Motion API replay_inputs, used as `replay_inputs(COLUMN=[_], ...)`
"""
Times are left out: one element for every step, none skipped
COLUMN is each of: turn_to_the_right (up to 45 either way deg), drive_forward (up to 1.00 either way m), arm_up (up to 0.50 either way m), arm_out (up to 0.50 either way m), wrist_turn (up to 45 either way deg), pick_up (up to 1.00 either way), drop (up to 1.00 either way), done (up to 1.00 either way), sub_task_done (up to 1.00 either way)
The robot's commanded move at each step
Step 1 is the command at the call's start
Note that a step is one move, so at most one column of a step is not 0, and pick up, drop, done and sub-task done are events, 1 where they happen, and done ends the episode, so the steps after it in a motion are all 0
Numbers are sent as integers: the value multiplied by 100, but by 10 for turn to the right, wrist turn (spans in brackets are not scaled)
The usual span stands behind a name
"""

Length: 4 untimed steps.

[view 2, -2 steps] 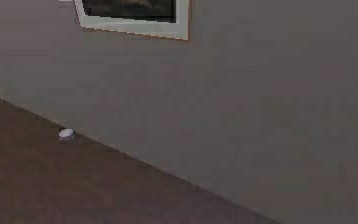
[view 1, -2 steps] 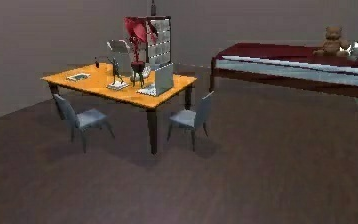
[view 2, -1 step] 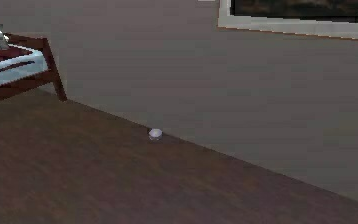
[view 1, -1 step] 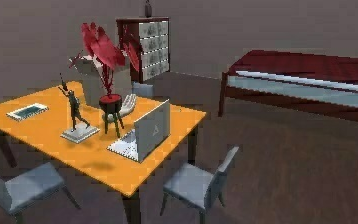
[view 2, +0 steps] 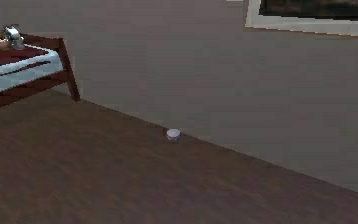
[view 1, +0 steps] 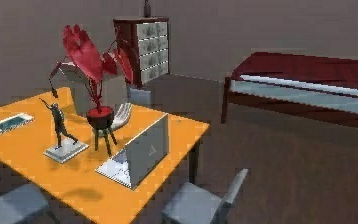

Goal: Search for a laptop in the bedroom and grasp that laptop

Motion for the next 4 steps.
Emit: replay_inputs(turn_to_the_right=[-450,-450,-120,0], drive_forward=[0,0,0,0], arm_up=[0,0,0,50], arm_out=[0,0,0,0], wrist_turn=[0,0,0,0], pick_up=[0,0,0,0], drop=[0,0,0,0], done=[0,0,0,0], sub_task_done=[0,0,0,0])
